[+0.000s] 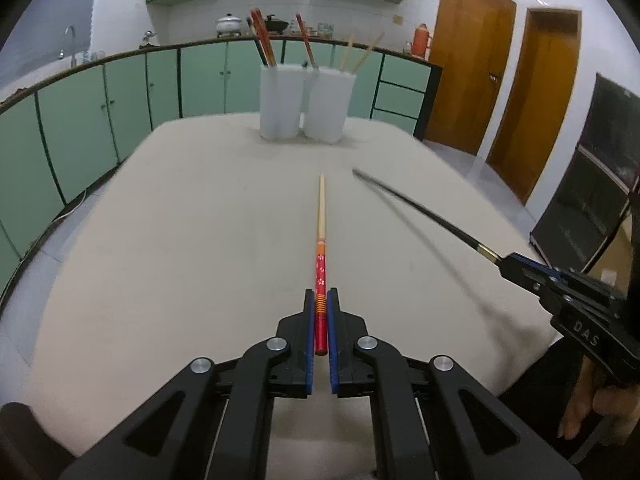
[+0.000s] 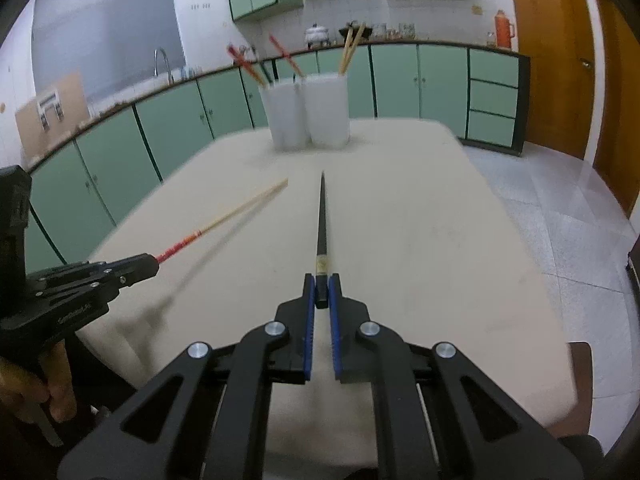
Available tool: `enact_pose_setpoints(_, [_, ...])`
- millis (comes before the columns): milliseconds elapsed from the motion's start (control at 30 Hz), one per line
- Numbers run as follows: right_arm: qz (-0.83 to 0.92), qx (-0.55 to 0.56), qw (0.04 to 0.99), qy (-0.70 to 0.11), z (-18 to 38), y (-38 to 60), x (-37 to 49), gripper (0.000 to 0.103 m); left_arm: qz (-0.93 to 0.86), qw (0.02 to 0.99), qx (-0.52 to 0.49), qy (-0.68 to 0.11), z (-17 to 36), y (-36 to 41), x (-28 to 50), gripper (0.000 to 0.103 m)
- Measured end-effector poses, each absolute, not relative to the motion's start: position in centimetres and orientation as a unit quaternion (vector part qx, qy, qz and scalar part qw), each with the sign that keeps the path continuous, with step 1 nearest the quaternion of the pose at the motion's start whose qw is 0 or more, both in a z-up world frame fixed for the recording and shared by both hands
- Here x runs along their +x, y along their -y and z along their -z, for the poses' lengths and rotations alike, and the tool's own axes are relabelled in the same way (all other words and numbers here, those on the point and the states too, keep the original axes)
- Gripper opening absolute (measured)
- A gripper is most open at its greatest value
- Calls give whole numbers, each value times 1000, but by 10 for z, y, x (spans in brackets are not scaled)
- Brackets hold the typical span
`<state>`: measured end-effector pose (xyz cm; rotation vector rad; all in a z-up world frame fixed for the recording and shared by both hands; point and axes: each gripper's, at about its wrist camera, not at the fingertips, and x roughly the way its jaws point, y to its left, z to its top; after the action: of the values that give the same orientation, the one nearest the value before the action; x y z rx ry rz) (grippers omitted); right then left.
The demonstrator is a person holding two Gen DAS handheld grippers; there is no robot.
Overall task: Organize utensils
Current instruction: 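Carry both held chopsticks to the white holders and lower them in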
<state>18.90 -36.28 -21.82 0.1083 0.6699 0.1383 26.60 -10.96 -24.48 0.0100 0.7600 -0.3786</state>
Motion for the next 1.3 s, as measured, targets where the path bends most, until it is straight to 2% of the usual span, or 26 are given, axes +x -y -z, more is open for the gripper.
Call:
enact_pose_setpoints(233, [-80,31,959,-271,149,355,166,6,186,917,1,-354,184,98,254,6])
enact_pose_setpoints(467, [-105,1,966,-236,91,349,181,6,197,925,5,-325,137,91,253,6])
enact_pose_setpoints(833, [-126,-26,948,-289,69,354,258,7,220,903,22,-368,118,101,310,6])
enact_pose_setpoints(1300, [-151,-34,935,-318,29,358,296,6,249,910,66,-326,76,125,319,5])
